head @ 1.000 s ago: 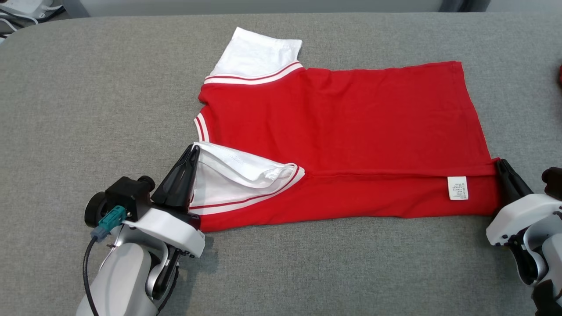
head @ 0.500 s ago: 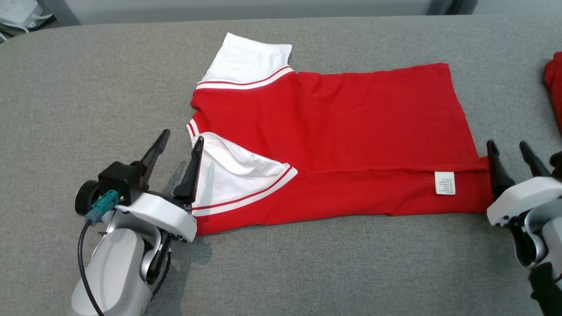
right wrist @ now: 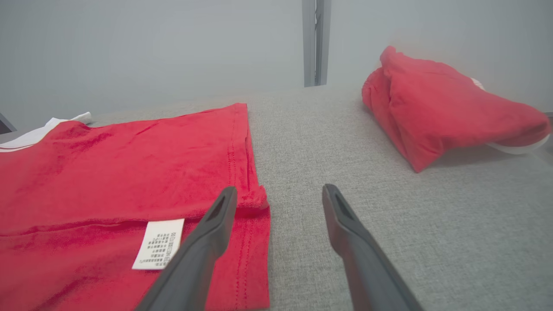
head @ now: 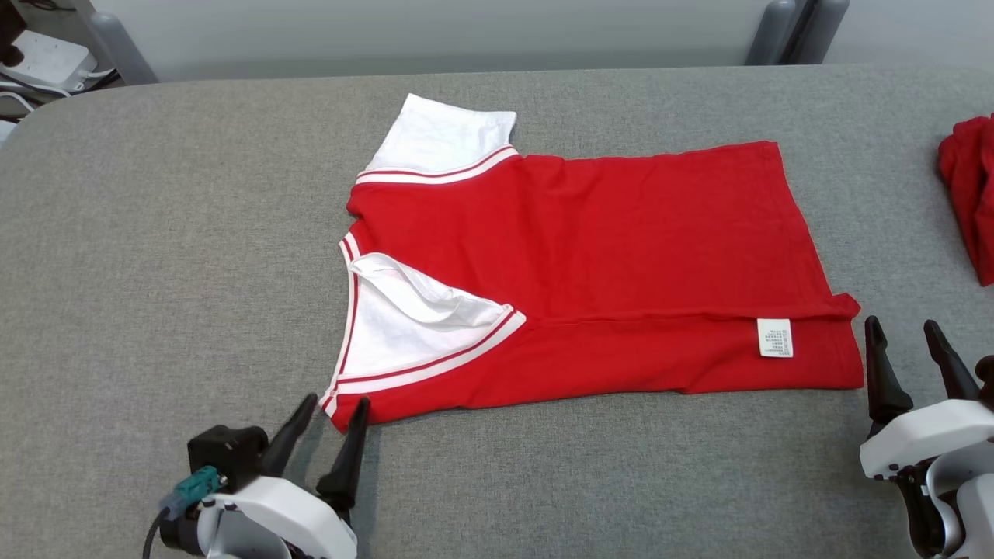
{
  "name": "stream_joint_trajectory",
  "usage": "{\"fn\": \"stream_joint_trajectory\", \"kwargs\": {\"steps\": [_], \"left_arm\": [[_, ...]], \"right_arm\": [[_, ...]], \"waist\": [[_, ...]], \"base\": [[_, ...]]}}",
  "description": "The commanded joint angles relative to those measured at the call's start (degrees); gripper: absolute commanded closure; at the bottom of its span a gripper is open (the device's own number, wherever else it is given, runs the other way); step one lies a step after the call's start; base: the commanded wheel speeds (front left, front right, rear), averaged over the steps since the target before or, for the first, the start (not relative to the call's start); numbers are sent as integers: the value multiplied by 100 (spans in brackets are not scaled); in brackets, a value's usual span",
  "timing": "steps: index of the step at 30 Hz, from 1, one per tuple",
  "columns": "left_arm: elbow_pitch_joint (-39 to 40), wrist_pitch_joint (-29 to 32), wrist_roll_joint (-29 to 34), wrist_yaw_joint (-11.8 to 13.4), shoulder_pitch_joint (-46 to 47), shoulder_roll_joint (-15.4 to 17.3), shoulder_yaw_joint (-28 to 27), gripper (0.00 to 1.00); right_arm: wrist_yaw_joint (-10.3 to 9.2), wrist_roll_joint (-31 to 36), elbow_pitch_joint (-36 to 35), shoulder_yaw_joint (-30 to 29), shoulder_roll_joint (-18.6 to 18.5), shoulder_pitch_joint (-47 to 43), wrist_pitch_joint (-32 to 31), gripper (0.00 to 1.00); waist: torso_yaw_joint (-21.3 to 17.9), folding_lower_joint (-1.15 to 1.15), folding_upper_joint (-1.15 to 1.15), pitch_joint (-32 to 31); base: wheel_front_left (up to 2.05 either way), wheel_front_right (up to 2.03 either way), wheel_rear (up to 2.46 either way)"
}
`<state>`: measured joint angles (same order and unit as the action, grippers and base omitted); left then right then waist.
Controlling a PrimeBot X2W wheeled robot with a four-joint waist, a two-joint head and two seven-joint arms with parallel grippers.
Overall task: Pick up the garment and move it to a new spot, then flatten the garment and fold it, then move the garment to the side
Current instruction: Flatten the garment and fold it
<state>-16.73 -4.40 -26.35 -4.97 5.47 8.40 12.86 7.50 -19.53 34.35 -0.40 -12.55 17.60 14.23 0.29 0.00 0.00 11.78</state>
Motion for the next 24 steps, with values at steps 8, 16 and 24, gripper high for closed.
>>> {"fn": "stream_joint_trajectory", "kwargs": {"steps": [8,16,24], "left_arm": [[138,384,-132,101,23,61,-53,12],[-357,253,-65,163,205,113,-54,13],[-702,69,72,167,362,162,50,87]], "right_arm": [[-1,129,-296,67,42,-118,76,0],[-1,102,-362,128,-3,-207,76,0],[-1,27,-313,194,-51,-283,76,0]], "waist": [[-31,0,0,2],[-114,0,0,1],[-162,0,0,-75]], "base": [[0,0,0],[0,0,0],[0,0,0]]}}
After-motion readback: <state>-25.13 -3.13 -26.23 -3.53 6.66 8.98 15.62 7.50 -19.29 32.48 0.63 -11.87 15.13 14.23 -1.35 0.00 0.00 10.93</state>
